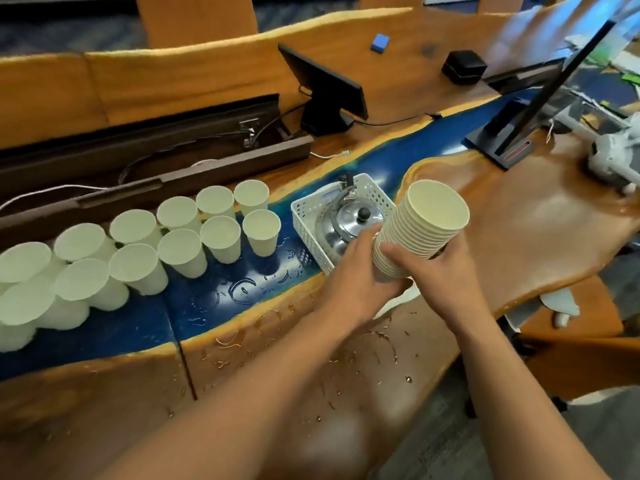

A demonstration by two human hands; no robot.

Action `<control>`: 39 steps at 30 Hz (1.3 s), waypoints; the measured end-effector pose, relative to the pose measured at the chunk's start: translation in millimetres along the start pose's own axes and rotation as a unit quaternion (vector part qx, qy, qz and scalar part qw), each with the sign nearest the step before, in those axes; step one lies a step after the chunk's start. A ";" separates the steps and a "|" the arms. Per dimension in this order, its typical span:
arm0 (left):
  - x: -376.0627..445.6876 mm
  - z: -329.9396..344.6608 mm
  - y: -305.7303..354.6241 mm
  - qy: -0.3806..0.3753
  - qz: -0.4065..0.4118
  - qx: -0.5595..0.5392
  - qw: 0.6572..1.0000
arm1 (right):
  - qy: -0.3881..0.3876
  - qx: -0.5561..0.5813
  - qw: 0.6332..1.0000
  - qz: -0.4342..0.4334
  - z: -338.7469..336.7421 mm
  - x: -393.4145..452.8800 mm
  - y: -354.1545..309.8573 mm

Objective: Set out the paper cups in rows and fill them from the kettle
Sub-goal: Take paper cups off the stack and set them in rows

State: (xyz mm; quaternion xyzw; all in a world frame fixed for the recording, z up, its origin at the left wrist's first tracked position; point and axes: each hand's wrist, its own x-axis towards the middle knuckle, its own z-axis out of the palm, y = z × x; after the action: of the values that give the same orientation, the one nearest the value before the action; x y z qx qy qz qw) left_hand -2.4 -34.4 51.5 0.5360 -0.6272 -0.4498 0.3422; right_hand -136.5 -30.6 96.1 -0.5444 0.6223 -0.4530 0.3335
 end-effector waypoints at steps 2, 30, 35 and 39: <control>-21.3 -33.4 -4.6 0.019 -0.009 -0.017 1.000 | -0.043 -0.010 0.999 -0.002 25.7 -15.2 -20.6; -381.9 -301.3 -184.5 0.356 -0.211 -0.035 0.910 | -0.460 -0.391 0.635 -0.481 353.8 -255.6 -233.8; -408.6 -317.3 -192.1 0.381 -0.233 -0.048 0.893 | -0.438 -0.216 0.734 -0.473 353.5 -258.9 -268.4; -436.0 -323.8 -202.0 0.399 -0.269 -0.060 0.874 | -0.325 -0.120 0.803 -0.485 359.5 -248.6 -281.6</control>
State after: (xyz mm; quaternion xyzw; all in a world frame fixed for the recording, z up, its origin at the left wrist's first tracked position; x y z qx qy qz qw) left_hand 449.7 324.8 3.5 0.7965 -0.2406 -0.3092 0.4605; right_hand 341.7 141.6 205.6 -0.9261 0.1815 -0.2741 0.1852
